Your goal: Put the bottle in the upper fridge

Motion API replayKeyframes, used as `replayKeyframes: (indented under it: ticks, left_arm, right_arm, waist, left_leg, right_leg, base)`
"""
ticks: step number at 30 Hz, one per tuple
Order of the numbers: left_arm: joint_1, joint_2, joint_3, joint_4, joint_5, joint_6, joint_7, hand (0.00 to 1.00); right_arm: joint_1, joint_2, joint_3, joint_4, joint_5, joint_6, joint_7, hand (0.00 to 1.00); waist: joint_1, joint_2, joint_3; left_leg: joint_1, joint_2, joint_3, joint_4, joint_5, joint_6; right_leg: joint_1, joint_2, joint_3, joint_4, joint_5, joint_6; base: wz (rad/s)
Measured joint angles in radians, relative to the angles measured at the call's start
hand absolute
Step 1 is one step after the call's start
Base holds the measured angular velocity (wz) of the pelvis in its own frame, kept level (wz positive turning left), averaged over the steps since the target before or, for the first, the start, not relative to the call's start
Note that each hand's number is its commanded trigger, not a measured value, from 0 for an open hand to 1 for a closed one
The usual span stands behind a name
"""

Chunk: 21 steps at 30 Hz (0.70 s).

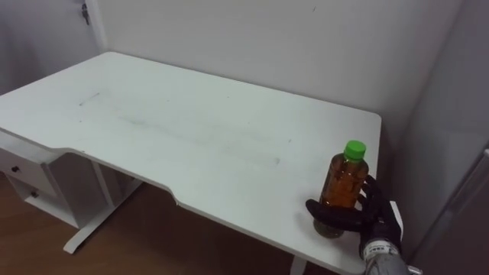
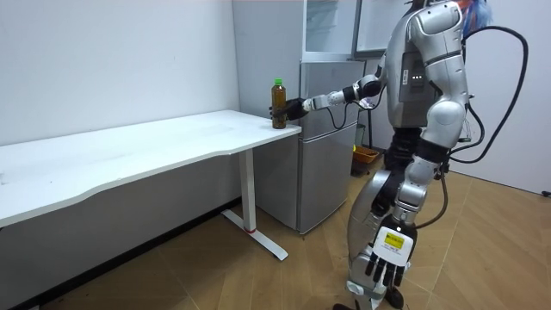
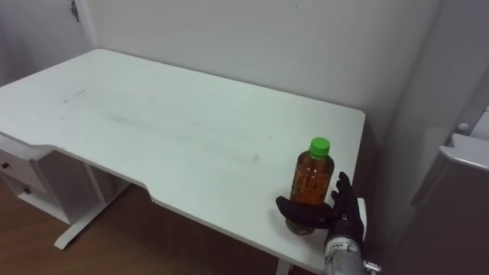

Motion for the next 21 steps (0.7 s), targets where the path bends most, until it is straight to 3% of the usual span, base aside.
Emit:
replayKeyframes:
  ticks: [21]
  left_arm:
    - [0.001,0.000,-0.006,-0.001,0.000,-0.007,-0.003,0.00]
  right_arm:
    - [-0.002,0.004,0.004,0.028,0.028,0.005,0.025,1.00]
  waist:
    - [0.024,-0.002,0.0003]
  left_leg:
    - [-0.004,0.001,-0.001,0.001,0.000,0.000]
  right_leg:
    - [-0.002,-0.002,-0.003,0.001,0.000,0.000]
  base:
    - [0.00]
